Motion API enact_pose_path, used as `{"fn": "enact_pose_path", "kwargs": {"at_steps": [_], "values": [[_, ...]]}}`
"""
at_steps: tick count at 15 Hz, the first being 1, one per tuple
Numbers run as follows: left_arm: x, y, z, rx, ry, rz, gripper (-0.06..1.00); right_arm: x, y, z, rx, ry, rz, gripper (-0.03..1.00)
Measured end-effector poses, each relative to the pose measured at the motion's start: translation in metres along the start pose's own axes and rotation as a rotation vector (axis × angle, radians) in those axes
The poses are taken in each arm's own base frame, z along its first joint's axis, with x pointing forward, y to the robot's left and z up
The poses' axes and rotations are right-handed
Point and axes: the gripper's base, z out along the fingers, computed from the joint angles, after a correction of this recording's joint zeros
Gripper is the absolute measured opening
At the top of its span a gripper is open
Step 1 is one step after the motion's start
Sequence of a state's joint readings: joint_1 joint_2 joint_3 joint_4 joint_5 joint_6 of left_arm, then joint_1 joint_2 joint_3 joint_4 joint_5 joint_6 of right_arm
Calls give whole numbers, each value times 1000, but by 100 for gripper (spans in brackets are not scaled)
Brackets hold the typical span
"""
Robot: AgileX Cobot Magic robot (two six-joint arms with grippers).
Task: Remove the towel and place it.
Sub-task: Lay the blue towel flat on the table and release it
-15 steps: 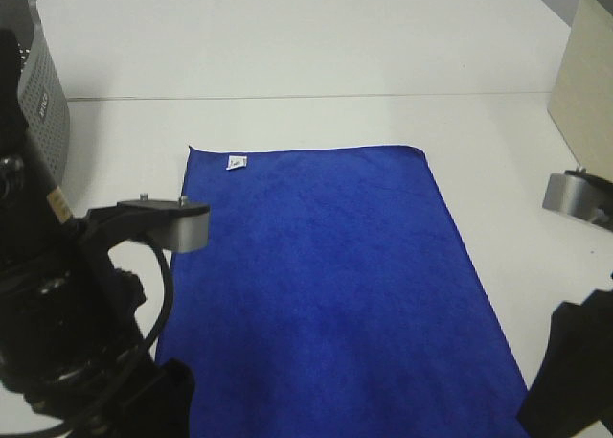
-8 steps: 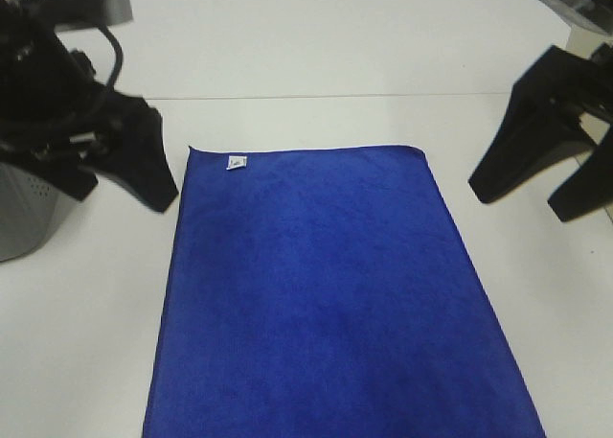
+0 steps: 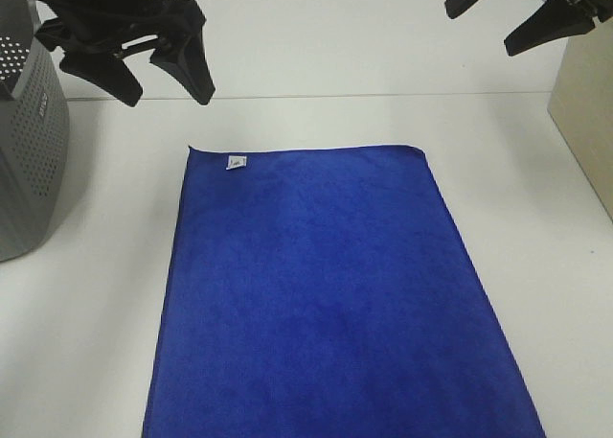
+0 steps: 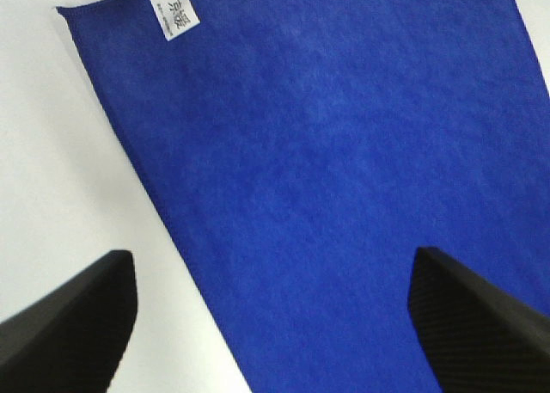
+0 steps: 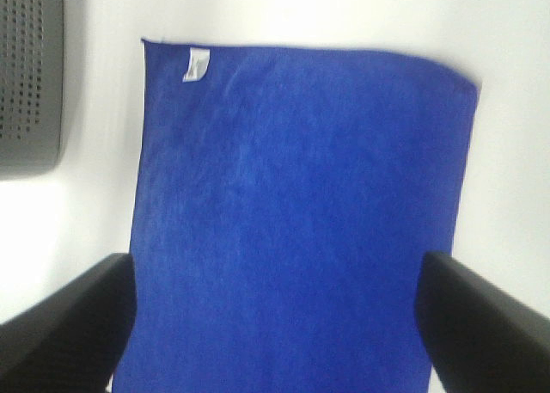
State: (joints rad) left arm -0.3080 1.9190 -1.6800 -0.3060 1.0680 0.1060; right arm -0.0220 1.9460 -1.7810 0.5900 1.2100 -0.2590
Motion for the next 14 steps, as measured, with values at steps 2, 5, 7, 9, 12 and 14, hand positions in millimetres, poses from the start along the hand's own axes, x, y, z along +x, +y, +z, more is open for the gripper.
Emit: {"fn": "enact_pose_path", "kwargs": {"at_steps": [2, 5, 7, 9, 12, 14], "values": [[-18, 7, 28, -1, 10, -29, 79, -19, -14, 17, -33, -8, -10, 85], [-38, 33, 68, -4, 47, -104, 79, -23, -32, 47, -58, 45, 16, 85], [-41, 63, 88, -14, 83, -184, 79, -23, -37, 55, -61, 62, 10, 85], [-43, 89, 99, -7, 94, -247, 79, -23, -44, 66, -67, 83, 17, 84], [-42, 103, 120, -2, 99, -262, 79, -23, -61, 92, -65, 103, 4, 84], [-45, 108, 131, -5, 52, -254, 79, -25, -72, 107, -53, 89, -11, 82]]}}
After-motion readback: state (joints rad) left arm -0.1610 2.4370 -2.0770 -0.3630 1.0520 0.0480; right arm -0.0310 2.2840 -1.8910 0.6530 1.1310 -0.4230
